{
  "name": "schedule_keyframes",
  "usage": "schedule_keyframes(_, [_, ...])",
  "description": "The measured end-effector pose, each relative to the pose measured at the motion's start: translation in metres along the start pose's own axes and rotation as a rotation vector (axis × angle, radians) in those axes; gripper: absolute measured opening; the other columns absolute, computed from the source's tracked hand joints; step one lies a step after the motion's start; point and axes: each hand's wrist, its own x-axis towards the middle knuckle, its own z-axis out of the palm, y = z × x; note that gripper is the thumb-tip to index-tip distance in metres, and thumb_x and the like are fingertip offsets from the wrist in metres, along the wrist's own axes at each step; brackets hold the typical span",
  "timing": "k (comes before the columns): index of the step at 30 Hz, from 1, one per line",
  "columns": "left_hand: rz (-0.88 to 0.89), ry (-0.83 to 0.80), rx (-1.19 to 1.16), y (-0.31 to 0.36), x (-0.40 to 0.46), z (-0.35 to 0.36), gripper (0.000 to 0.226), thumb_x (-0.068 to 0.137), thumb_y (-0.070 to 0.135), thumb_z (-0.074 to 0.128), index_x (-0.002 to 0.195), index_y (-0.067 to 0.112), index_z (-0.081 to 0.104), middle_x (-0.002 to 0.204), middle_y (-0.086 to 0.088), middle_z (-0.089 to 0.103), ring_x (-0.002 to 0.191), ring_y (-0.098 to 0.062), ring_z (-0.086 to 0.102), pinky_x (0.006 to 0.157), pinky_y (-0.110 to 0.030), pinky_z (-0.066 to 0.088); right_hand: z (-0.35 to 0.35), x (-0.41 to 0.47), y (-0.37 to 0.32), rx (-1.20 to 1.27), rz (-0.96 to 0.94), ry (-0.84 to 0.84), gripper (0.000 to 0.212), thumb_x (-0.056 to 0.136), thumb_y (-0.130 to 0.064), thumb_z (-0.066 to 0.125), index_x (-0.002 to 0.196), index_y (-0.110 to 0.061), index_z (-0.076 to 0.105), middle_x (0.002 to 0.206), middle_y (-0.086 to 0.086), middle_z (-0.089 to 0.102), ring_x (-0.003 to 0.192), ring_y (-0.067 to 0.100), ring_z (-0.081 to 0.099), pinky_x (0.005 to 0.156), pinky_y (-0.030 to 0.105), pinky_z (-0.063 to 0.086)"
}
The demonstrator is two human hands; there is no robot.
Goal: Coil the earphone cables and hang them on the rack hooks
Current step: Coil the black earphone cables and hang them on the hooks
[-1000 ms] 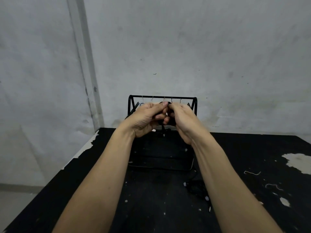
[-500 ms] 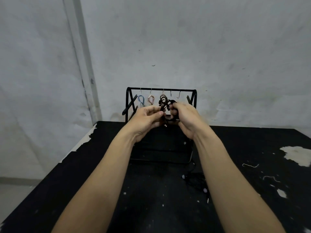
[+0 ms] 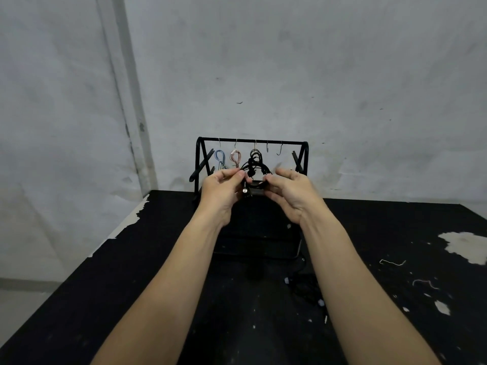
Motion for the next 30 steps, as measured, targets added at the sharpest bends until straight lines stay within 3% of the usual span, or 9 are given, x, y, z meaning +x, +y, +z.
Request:
schedule_keyframes(3, [0.003, 0.016, 0.014, 0.0, 0.0, 0.002, 0.01, 0.09, 0.002, 0.067, 0.099, 0.006, 0.065, 0.083, -0.011, 0.073, 0.073, -0.015, 0.072, 0.061, -0.027, 0.056, 0.001, 0.0, 0.002, -0.023, -0.067, 0.059, 0.022, 0.089, 0.005, 0.067, 0.109, -0.001, 0.063, 0.09, 0.011, 0.072, 0.075, 0.016, 0.072, 0.064, 0.027, 0.059])
schedule_keyframes(7, [0.023, -0.004, 0.077, 0.0, -0.001, 0.007, 0.009, 0.09, 0.002, 0.068, 0.098, 0.006, 0.067, 0.077, -0.007, 0.074, 0.075, -0.017, 0.072, 0.075, -0.034, 0.057, 0.005, -0.002, 0.004, -0.146, -0.231, 0.16, 0.011, 0.087, -0.002, 0.073, 0.093, -0.01, 0.07, 0.087, 0.006, 0.073, 0.082, 0.016, 0.071, 0.074, 0.027, 0.059])
schedule_keyframes(13, [0.021, -0.047, 0.122, 0.002, -0.004, 0.008, 0.008, 0.088, 0.002, 0.069, 0.094, 0.006, 0.068, 0.076, -0.005, 0.074, 0.072, -0.015, 0.071, 0.073, -0.034, 0.055, 0.004, 0.001, 0.008, -0.415, -0.408, 0.15, 0.012, 0.086, -0.011, 0.075, 0.094, -0.021, 0.075, 0.091, 0.0, 0.076, 0.09, 0.013, 0.073, 0.09, 0.036, 0.058])
schedule_keyframes(18, [0.004, -0.1, 0.109, 0.003, -0.005, 0.007, 0.008, 0.089, 0.001, 0.068, 0.095, 0.006, 0.068, 0.077, -0.007, 0.074, 0.071, -0.013, 0.071, 0.072, -0.031, 0.056, 0.004, -0.001, 0.005, -0.491, -0.447, 0.07, 0.016, 0.087, -0.011, 0.075, 0.102, -0.014, 0.077, 0.092, 0.0, 0.077, 0.089, 0.012, 0.074, 0.087, 0.034, 0.059])
schedule_keyframes(21, [0.015, -0.128, 0.105, 0.003, -0.006, 0.007, 0.009, 0.089, -0.001, 0.066, 0.093, 0.006, 0.069, 0.076, -0.007, 0.074, 0.071, -0.013, 0.07, 0.079, -0.033, 0.057, 0.006, -0.006, 0.002, -0.51, -0.475, -0.002, 0.014, 0.088, -0.004, 0.072, 0.099, -0.012, 0.077, 0.085, 0.008, 0.077, 0.079, 0.016, 0.074, 0.074, 0.029, 0.06])
schedule_keyframes(23, [0.023, -0.136, 0.105, 0.004, -0.007, 0.008, 0.01, 0.089, -0.001, 0.066, 0.093, 0.008, 0.07, 0.076, -0.005, 0.074, 0.071, -0.012, 0.07, 0.075, -0.028, 0.057, 0.005, -0.008, 0.001, -0.565, -0.52, -0.025, 0.016, 0.09, -0.002, 0.069, 0.101, -0.009, 0.077, 0.083, 0.01, 0.076, 0.074, 0.013, 0.072, 0.07, 0.022, 0.058])
schedule_keyframes(30, [0.014, -0.16, 0.054, 0.009, -0.009, 0.008, 0.014, 0.089, -0.003, 0.064, 0.095, 0.007, 0.072, 0.08, -0.006, 0.075, 0.072, -0.012, 0.071, 0.07, -0.023, 0.057, 0.001, -0.009, -0.003, -0.775, -0.668, -0.064, 0.018, 0.09, -0.002, 0.068, 0.102, -0.011, 0.078, 0.091, -0.004, 0.071, 0.083, 0.003, 0.069, 0.084, 0.018, 0.054])
